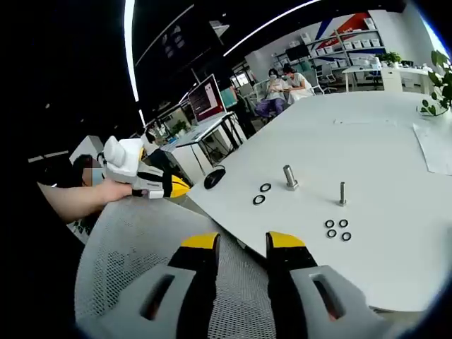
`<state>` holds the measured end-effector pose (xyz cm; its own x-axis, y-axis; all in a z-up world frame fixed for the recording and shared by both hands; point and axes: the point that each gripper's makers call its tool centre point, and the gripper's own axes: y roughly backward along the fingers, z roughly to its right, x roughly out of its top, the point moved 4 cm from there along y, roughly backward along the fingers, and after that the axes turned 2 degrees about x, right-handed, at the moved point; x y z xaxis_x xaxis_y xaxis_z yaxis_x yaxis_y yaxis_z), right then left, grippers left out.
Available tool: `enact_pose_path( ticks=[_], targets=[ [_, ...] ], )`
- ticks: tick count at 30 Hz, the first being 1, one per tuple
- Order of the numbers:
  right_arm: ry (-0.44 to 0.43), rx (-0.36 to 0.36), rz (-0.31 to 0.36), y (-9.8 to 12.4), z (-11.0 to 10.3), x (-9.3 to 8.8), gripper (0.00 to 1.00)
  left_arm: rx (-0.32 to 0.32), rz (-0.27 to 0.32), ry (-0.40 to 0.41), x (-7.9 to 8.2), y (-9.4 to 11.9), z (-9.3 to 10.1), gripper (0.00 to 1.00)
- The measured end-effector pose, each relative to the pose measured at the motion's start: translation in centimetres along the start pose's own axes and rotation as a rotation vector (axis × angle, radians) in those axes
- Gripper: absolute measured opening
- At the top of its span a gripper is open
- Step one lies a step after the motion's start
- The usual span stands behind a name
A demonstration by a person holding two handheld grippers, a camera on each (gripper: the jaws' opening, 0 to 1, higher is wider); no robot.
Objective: Place the washer onto the threaded stud by aligning its center hole with the stud, sliding it down to the base, and recovering from edge contact or off-axis alignment until the washer reaches the visible bottom stop.
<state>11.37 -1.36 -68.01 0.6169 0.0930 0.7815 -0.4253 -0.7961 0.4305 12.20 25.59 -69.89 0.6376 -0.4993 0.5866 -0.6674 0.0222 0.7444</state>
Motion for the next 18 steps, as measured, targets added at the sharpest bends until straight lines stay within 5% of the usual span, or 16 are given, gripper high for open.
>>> enact_pose_path(
  ticks=[18],
  targets=[
    [0.003,-0.002,0.000,0.00,-0.04,0.04,0.28,0.000,-0.006,-0.002,-0.07,-0.04,-0.05,0.00]
  ],
)
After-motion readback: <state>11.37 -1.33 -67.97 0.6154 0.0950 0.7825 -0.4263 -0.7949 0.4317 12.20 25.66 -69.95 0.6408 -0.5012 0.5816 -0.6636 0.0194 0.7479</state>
